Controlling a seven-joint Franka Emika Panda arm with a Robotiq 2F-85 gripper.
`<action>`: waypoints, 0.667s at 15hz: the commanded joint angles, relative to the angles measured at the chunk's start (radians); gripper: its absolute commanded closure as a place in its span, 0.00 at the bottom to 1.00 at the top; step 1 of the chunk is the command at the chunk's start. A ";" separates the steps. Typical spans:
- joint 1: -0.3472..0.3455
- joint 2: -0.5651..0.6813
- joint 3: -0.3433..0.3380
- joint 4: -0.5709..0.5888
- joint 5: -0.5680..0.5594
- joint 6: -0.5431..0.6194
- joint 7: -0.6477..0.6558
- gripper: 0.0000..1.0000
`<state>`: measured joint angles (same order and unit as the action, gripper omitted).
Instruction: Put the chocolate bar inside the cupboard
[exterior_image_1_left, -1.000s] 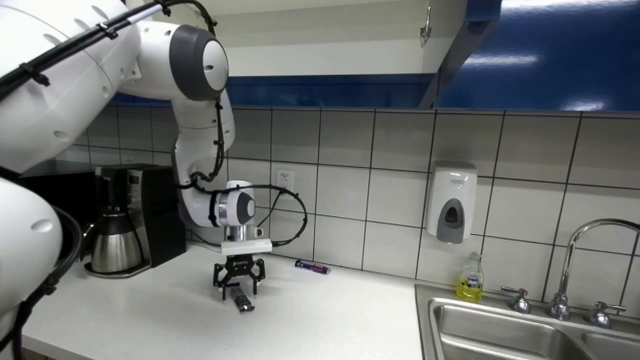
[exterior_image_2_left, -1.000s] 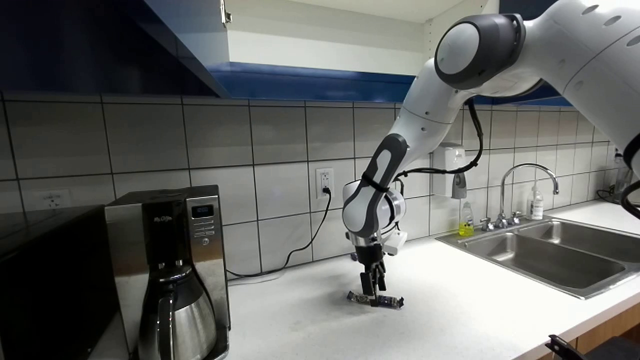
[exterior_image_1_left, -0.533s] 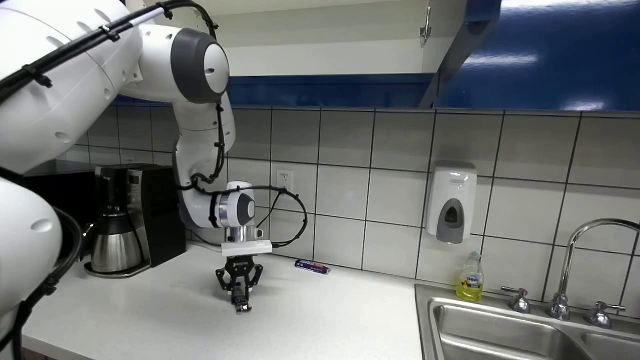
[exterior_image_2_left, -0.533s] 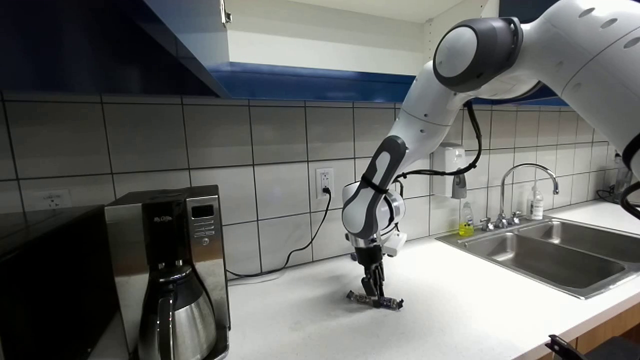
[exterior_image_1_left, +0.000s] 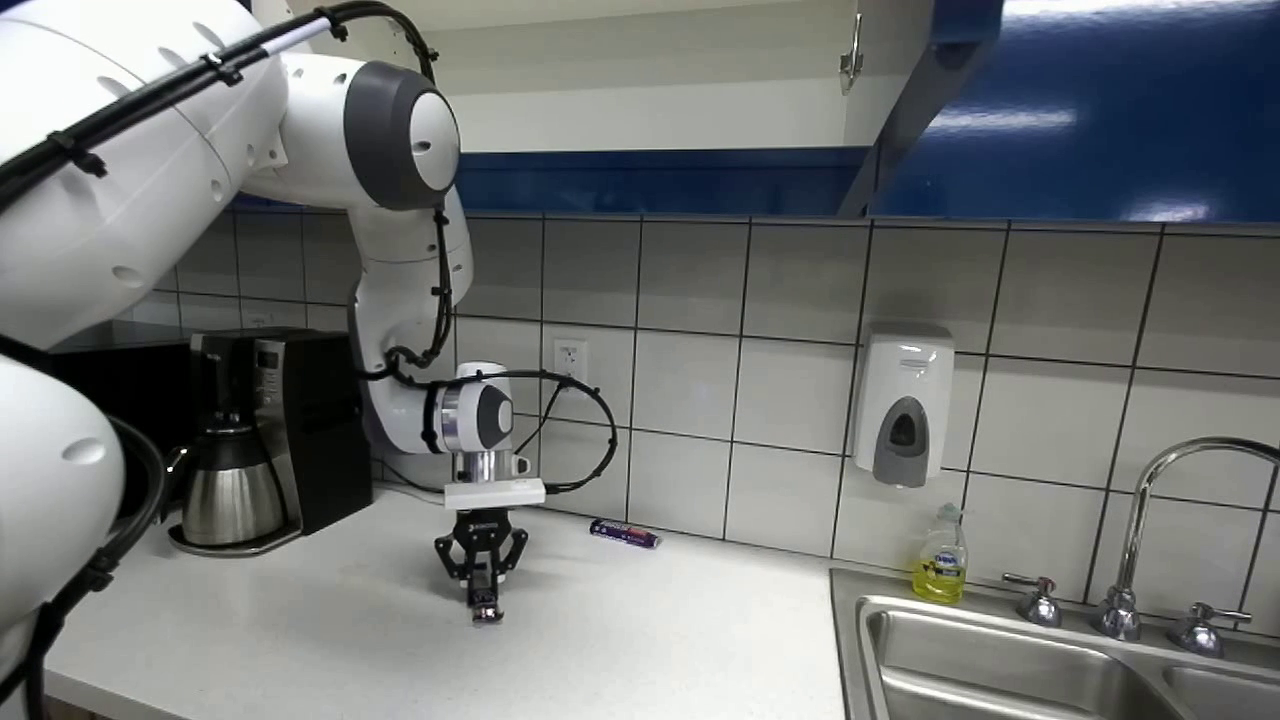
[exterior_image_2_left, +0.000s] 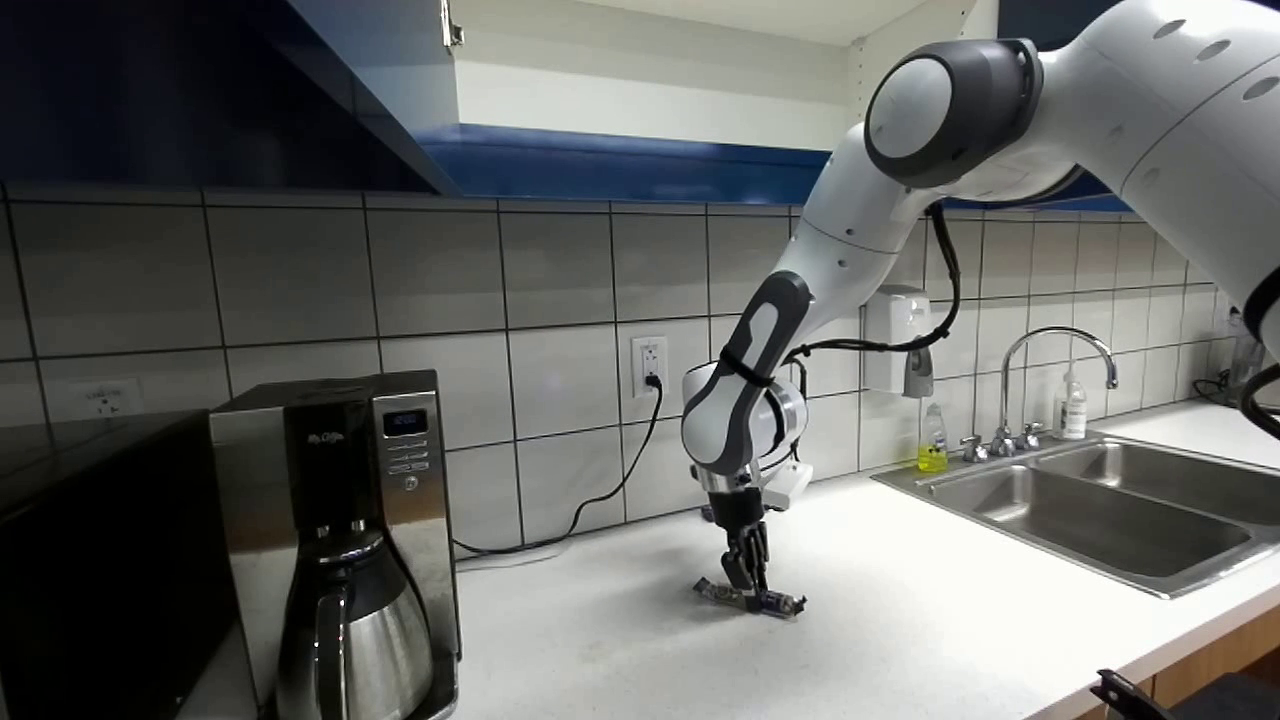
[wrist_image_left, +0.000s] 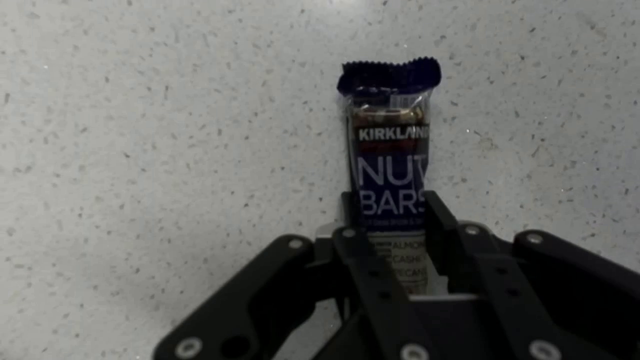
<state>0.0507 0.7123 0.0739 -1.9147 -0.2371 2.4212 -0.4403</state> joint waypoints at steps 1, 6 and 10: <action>0.018 -0.034 -0.010 0.005 -0.013 -0.035 0.075 0.92; 0.048 -0.107 -0.023 -0.036 -0.021 -0.026 0.167 0.92; 0.059 -0.170 -0.022 -0.082 -0.005 -0.019 0.234 0.92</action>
<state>0.0939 0.6232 0.0616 -1.9316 -0.2371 2.4203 -0.2744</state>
